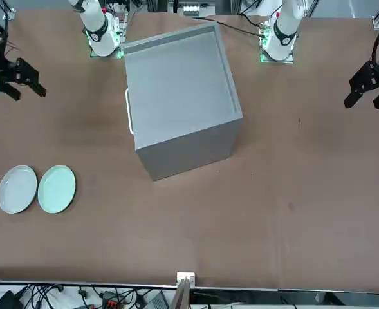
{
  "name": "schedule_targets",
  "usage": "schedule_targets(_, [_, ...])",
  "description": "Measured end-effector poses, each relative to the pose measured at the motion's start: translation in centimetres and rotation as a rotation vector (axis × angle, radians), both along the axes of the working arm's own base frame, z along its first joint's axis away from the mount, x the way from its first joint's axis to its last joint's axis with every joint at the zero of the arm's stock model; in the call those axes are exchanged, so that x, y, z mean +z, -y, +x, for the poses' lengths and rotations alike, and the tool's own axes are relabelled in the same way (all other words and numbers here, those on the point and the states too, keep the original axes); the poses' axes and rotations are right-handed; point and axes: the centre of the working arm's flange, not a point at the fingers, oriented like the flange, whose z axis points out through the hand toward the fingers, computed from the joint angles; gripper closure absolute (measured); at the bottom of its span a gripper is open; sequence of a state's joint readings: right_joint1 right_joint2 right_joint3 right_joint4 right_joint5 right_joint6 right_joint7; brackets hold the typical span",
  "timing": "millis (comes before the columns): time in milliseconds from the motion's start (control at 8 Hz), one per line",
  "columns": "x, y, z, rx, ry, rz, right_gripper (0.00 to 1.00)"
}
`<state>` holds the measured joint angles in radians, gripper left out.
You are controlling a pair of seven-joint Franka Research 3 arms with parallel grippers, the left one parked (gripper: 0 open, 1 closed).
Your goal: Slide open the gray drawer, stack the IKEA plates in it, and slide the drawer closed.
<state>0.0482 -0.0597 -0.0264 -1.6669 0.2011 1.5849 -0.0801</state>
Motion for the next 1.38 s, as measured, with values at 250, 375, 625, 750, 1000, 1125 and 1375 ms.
schedule_targets(250, [-4.6, -3.9, 0.7, 0.024, -0.006, 0.081, 0.0])
schedule_targets(375, [-7.5, -6.1, 0.4, 0.048, -0.01, 0.081, 0.0])
schedule_targets(625, [-12.0, -10.6, -0.7, 0.103, -0.001, 0.074, 0.0])
schedule_targets(750, [-13.8, -12.3, -1.3, 0.12, 0.016, 0.072, 0.0])
schedule_targets(1000, [-17.2, -13.8, -2.3, 0.13, 0.028, 0.064, 0.0])
schedule_targets(1125, [-18.2, -14.0, -2.5, 0.115, 0.017, 0.083, 0.0])
schedule_targets(1375, [-19.3, -14.4, -2.3, 0.09, 0.0, 0.12, 0.0])
